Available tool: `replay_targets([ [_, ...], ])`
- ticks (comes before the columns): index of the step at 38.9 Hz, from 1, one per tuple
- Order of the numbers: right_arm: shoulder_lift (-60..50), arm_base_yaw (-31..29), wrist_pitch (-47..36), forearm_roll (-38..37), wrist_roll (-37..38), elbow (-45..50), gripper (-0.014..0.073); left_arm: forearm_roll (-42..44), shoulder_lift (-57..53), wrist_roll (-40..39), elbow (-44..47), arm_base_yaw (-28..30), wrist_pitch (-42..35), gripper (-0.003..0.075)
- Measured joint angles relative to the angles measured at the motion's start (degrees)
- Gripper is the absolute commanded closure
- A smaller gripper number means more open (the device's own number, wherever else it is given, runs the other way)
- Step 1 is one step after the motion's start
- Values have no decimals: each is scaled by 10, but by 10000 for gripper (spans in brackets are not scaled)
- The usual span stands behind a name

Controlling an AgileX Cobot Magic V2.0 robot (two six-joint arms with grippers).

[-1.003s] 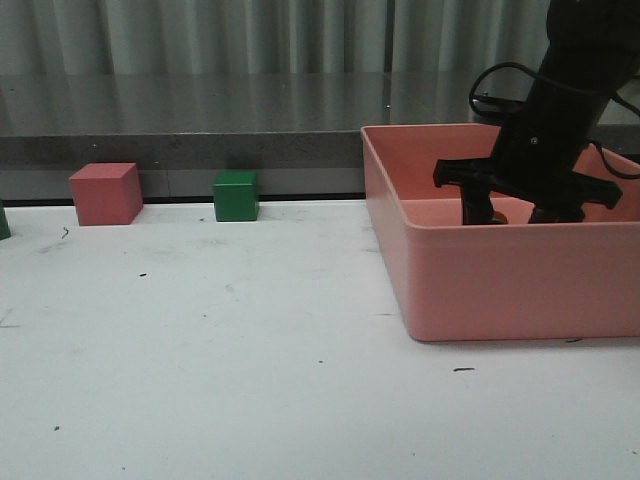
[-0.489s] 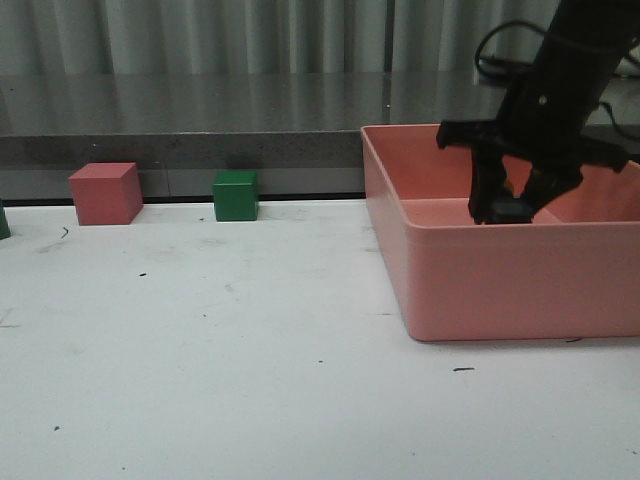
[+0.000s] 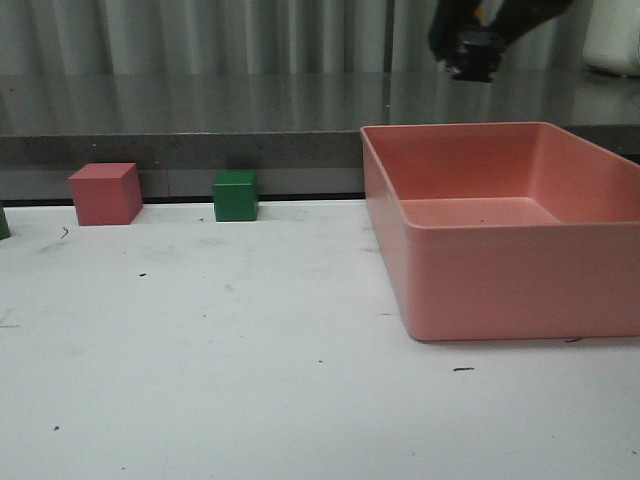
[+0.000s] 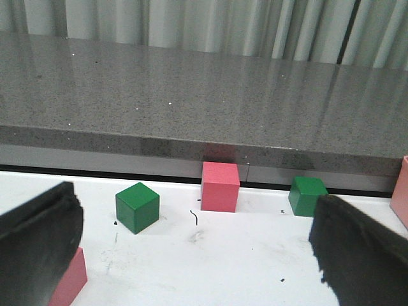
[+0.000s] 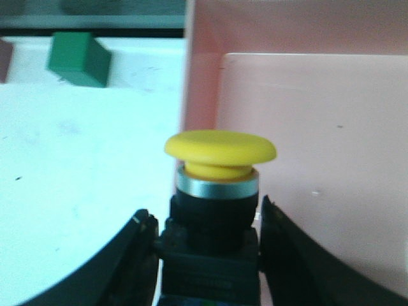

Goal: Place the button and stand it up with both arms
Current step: 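Lift the button out of the bin and carry it toward the left arm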

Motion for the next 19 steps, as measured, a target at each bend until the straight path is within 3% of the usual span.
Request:
replay_targets([
  [12, 69, 181, 1, 6, 0, -80, 428, 0, 0, 0, 0, 0, 1, 27],
  [19, 162, 250, 19, 13, 5, -154, 428, 0, 0, 0, 0, 0, 1, 27],
])
